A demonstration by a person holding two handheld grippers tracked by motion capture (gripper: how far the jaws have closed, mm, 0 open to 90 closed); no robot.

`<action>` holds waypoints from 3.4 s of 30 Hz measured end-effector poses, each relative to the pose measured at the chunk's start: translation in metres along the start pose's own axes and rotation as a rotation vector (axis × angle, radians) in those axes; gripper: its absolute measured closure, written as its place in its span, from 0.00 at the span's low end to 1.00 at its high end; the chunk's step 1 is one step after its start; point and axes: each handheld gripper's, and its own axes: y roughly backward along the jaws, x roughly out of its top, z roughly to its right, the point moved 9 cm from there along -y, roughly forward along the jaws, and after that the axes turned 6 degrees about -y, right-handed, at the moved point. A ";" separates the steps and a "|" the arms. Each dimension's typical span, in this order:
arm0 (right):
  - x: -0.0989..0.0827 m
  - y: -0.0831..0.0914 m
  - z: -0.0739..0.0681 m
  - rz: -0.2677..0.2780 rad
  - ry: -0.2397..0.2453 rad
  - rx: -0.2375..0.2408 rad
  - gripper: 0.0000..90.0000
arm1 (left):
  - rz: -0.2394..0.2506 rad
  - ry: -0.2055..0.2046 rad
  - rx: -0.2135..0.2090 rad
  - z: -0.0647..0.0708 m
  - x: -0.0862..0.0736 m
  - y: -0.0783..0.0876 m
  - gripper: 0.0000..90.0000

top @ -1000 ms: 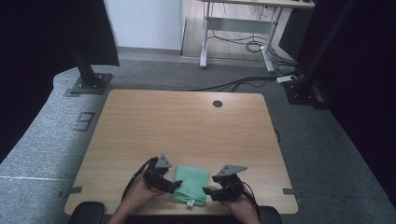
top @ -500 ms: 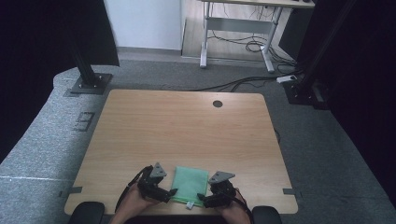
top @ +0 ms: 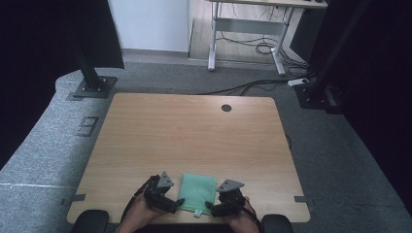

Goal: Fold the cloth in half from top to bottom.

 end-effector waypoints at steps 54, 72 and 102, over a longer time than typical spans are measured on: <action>0.075 -0.061 0.087 0.080 -0.112 -0.102 0.16 | 0.012 0.149 0.140 -0.102 0.044 -0.042 0.00; 0.093 -0.075 0.107 0.110 -0.134 -0.124 0.15 | 0.016 0.163 0.150 -0.128 0.057 -0.054 0.00; 0.106 -0.053 0.090 0.118 -0.105 -0.029 0.15 | 0.094 0.110 0.082 -0.111 0.070 -0.024 0.00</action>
